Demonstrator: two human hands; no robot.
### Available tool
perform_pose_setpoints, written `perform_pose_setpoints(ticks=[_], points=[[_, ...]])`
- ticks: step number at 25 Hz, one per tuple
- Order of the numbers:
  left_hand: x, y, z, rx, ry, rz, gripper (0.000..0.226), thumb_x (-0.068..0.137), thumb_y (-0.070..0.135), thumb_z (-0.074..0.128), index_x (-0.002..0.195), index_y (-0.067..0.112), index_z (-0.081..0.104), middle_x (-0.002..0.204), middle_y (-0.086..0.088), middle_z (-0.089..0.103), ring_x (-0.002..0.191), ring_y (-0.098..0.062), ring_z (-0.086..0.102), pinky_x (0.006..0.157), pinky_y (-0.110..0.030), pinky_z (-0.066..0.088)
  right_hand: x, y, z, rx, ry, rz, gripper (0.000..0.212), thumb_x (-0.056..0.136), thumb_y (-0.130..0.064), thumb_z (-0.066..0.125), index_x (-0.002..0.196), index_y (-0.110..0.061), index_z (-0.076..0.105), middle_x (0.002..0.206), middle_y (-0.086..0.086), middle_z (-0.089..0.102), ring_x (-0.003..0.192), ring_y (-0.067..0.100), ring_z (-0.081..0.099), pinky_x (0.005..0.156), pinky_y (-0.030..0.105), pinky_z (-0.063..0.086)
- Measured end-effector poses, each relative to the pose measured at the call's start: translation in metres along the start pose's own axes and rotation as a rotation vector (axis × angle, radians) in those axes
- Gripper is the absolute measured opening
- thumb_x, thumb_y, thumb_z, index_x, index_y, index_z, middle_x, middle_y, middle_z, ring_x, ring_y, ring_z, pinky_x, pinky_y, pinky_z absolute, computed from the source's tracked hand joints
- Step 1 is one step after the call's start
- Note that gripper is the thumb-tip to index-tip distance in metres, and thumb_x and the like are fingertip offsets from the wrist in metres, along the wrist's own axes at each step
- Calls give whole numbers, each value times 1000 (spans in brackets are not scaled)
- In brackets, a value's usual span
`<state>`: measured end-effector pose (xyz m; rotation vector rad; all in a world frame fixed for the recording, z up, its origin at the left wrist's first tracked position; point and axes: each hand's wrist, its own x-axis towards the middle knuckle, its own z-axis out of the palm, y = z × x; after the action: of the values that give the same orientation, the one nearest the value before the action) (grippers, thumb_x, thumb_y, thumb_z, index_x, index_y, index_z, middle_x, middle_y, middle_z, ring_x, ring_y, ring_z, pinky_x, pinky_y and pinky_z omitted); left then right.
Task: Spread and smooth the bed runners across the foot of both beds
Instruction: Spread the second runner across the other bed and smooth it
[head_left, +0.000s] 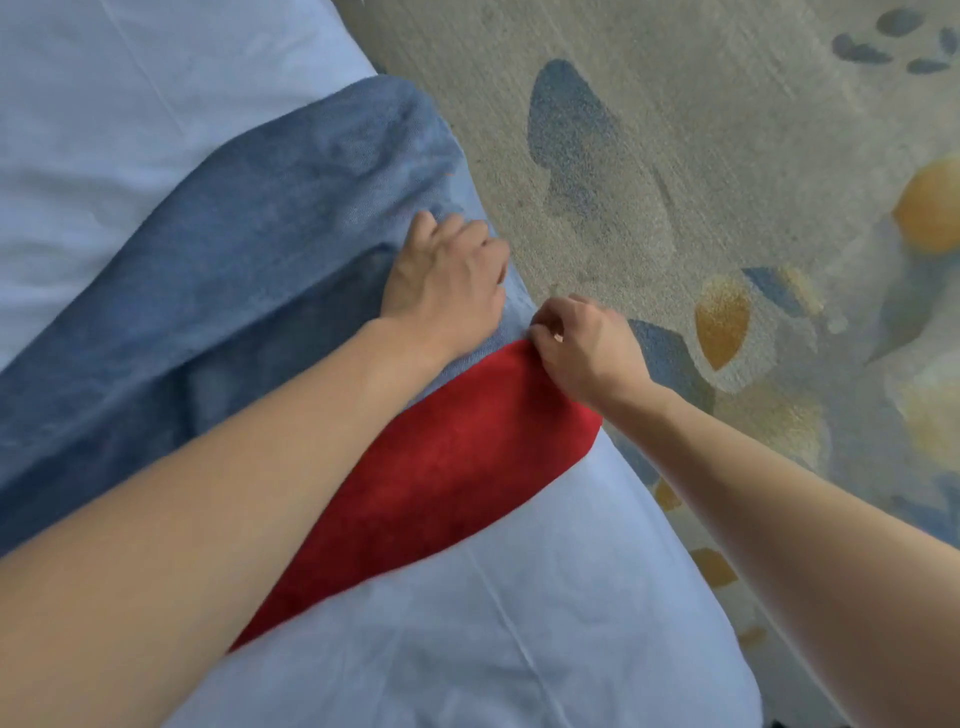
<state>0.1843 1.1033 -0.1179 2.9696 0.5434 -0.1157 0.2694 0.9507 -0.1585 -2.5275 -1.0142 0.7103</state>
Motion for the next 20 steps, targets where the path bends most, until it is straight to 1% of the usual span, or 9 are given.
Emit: perform_pose_setpoints(ticks=[4,5,8,9,10,12,15,17,20], points=[[-77,40,0,-63,-14,-17,22,88,39,55,98,21,61,100,-3,61,98,-27,55,88,-40,32,-59,-9,-10,-77,65,-167,33,80,-19,51,110,-23,66,100,4,63,96,31,58,84,41,45],[-96,50,-1,-78,-3,-11,25,86,41,57,97,20,59,99,-4,59,96,-28,54,85,-40,34,-76,-12,-12,-103,89,-214,33,80,-18,51,109,-22,64,99,3,62,94,29,57,82,40,44],[-159,73,1,-84,63,94,30,85,47,61,87,17,56,92,-7,54,86,-29,49,73,-43,35,-132,-12,-10,-188,86,-426,22,71,-20,51,90,-16,60,90,5,57,85,32,54,77,42,43],[-181,75,4,-73,66,130,33,86,49,60,84,17,55,88,-6,53,83,-29,48,71,-43,35,-151,-9,-6,-227,45,-499,22,68,-20,54,88,-15,61,91,5,57,86,32,54,81,43,44],[-200,73,9,-54,53,146,34,85,50,62,82,18,55,85,-5,53,80,-28,48,70,-43,36,-166,-5,0,-276,2,-533,26,68,-21,58,92,-14,63,95,5,59,90,31,55,88,44,44],[-222,65,18,-30,40,109,28,82,43,67,81,19,54,81,-3,53,78,-27,50,69,-42,38,-180,-1,9,-350,7,-521,31,72,-21,66,103,-17,68,102,4,62,95,30,57,100,44,41],[-218,58,23,-65,81,37,13,85,24,67,79,18,57,76,-3,55,76,-27,55,65,-40,45,-170,-13,18,-395,153,-487,6,85,-19,64,90,-20,67,88,3,60,85,31,57,95,45,43],[-215,61,25,-146,81,26,10,85,15,66,79,16,58,76,-3,57,77,-27,58,65,-39,46,-169,-16,22,-409,192,-480,5,88,-18,61,86,-19,64,84,3,57,84,30,56,93,45,43],[-236,82,31,-274,6,41,6,88,15,63,84,16,58,81,-3,58,82,-26,58,67,-37,45,-197,1,24,-433,171,-488,3,89,-17,59,87,-18,60,86,2,54,86,29,55,97,43,39]])
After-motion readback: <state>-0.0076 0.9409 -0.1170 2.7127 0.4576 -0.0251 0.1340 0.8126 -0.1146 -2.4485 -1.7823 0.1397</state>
